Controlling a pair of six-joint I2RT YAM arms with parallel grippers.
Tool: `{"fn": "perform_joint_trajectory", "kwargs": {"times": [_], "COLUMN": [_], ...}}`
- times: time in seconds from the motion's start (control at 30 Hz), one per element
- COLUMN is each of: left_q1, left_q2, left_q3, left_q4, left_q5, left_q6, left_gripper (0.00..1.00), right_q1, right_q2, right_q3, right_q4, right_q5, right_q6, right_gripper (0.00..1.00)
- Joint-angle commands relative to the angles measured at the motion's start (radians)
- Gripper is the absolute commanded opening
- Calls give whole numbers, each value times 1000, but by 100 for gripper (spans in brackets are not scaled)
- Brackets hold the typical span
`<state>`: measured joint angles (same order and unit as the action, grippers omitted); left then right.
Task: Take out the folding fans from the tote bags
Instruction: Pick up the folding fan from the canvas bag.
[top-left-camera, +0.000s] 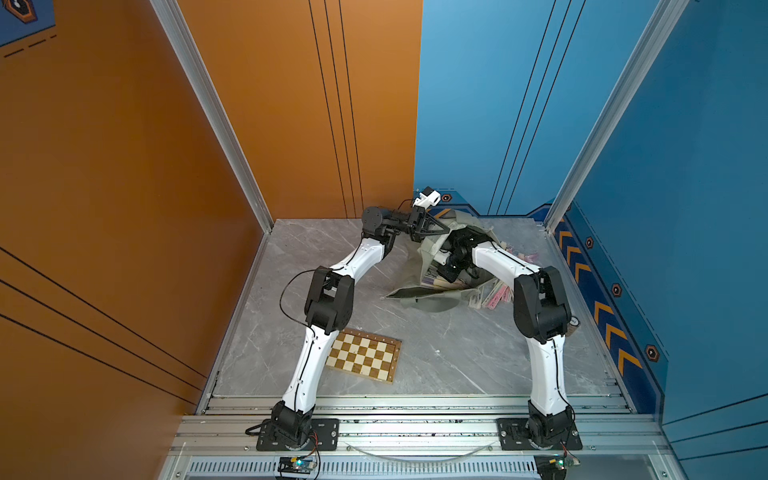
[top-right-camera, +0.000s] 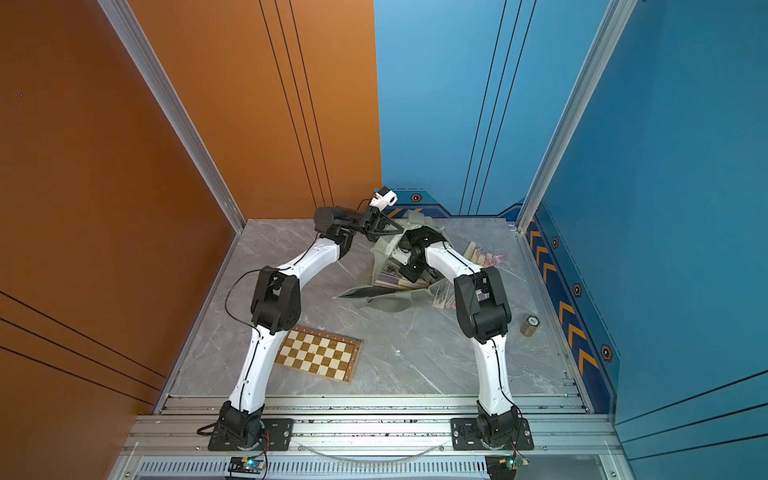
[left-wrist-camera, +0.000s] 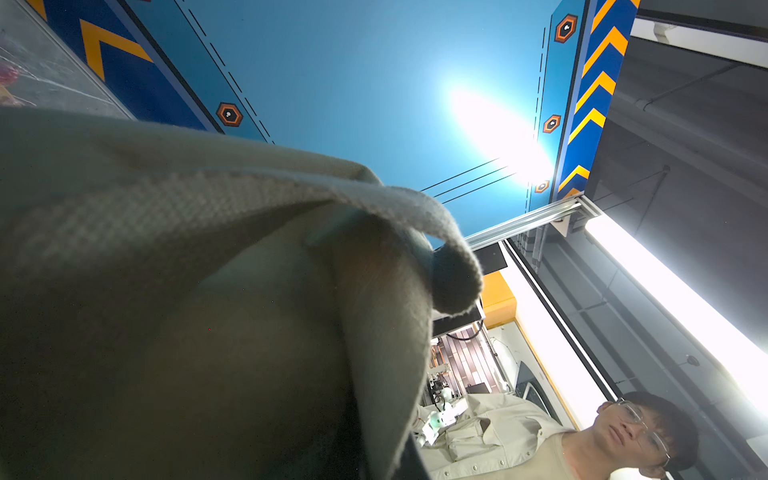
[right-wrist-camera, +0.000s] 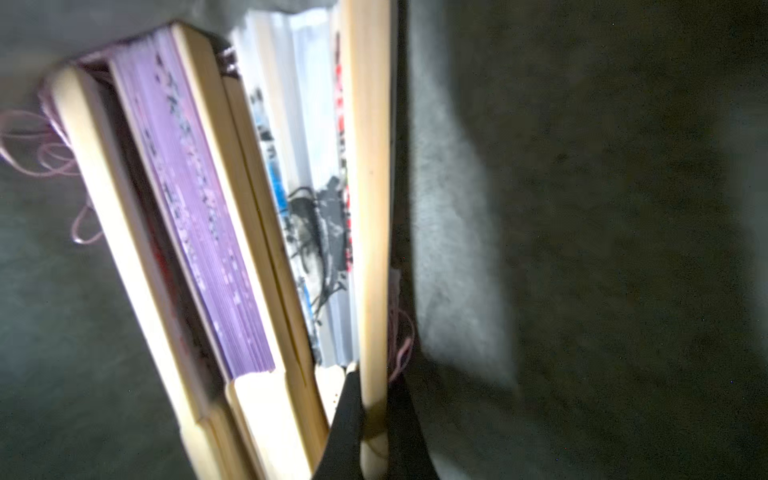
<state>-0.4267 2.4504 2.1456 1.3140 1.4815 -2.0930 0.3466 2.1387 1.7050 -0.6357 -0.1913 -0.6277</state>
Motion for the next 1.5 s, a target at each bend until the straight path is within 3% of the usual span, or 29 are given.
{"fn": "perform_joint_trajectory", "kwargs": {"times": [0.0,0.5,0.73,0.9,1.2,1.47], "left_q1": [27,65,80,85,119,137], "left_q2": [14,103,142,142,145,128], "left_q3": [42,201,260,264,297,292], "left_q4": [51,51,51,52,52,51], "left_q5": [-8,-2,-3,11,1,6], "left_q6": [-80,-168,-195,-206,-219,-229], "left_gripper": [0,0,0,0,0,0], "right_q1": [-21,56,94,87,21,-102], "right_q2": [-141,-410,-535,-591,-659,-704], "right_q3": [-66,-331,-354,-286,-134,5], "right_q4": [21,94,82,69,-1,64], "right_q5": [-95,-17,35,72,-35,-230], "right_q6": [41,-39,-38,-49,-24,186], "right_gripper": [0,0,0,0,0,0]}}
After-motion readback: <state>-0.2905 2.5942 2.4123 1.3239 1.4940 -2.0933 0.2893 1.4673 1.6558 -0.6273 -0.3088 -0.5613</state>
